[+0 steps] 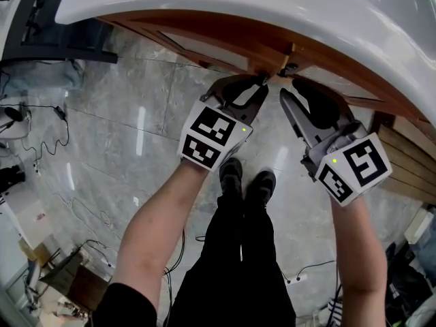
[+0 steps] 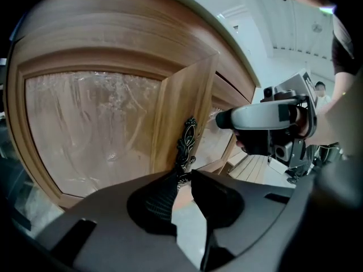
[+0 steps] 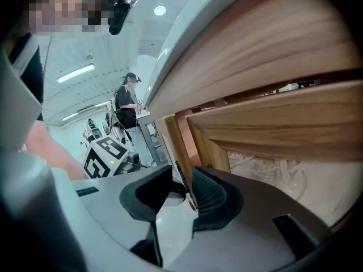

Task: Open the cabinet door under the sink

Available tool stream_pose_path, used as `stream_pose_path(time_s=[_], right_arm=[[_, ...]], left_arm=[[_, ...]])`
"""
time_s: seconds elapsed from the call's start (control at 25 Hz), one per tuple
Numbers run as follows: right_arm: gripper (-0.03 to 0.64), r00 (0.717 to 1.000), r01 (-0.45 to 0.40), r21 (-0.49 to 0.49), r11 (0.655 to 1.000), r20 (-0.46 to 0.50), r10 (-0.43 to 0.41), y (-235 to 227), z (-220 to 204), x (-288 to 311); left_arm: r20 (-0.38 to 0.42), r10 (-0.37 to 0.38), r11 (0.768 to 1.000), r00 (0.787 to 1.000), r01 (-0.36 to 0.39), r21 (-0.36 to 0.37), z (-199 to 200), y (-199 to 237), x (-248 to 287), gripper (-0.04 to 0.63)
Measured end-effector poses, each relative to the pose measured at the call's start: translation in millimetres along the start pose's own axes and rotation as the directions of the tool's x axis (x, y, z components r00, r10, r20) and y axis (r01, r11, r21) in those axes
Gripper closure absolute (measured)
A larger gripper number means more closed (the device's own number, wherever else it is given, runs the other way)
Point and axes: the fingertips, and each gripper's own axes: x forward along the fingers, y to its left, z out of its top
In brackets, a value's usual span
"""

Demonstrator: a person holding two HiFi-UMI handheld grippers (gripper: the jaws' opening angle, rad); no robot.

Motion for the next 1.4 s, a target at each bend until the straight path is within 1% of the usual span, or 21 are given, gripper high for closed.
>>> stream_pose_path(time_s=[0.24,0.36,0.48,0.52,0.6,0.8,0.96,1.2,1.32,1.4], right_arm=[[0.464,0.999,-0.049,-0.048,0.998,0.000,0.049,11.3,4.3,16.3],[0.462,0.998,-0.063,-0.068,0.996,0.001,0.064,13.5,7.1,27.7],[0.468,0.996,-0.088,-0.073,0.993,0.012,0.089,17.7,10.7,34.1],[0.488,0.995,-0.100,-0.080,0.992,0.013,0.101,20.5,10.6,34.7],[0.494,0.991,-0.131,-0.101,0.986,0.006,0.133,26.1,8.7,33.9],[0.499,0.974,-0.227,-0.176,0.958,-0.053,0.221,49.8,-1.2,28.9],[0.497,0.963,-0.268,-0.171,0.948,-0.063,0.261,67.8,-10.1,28.2],[0.500,0.955,-0.297,-0.155,0.942,-0.073,0.289,101.2,-22.7,26.4],[0.499,0.956,-0.291,-0.146,0.946,-0.075,0.282,115.7,-21.6,30.5],[0.499,0.959,-0.281,-0.136,0.950,-0.074,0.273,125.6,-22.1,34.2]], left_arm=[[0.008,-0.024,1.000,1.000,0.024,0.012,-6.7,-5.2,-9.5,0.508],[0.005,-0.033,0.999,0.999,0.033,0.023,-9.2,-5.1,-10.4,0.508],[0.007,-0.033,0.999,0.999,0.032,0.017,-11.9,-5.9,-13.3,0.508],[0.008,-0.032,0.999,0.999,0.032,0.014,-12.8,-6.3,-14.5,0.508],[0.012,-0.033,0.999,0.999,0.033,0.012,-14.7,-7.4,-17.6,0.508],[0.031,-0.056,0.998,0.998,0.056,0.003,-26.8,-12.4,-35.6,0.505],[0.031,-0.036,0.999,0.999,0.037,-0.002,-39.0,-12.3,-49.9,0.500],[-0.015,0.025,1.000,1.000,-0.025,-0.001,-58.3,-15.0,-75.8,0.500],[-0.035,0.028,0.999,0.999,-0.027,0.023,-63.0,-11.6,-89.4,0.499],[-0.032,0.019,1.000,0.999,-0.018,0.019,-67.2,-8.8,-98.4,0.499]])
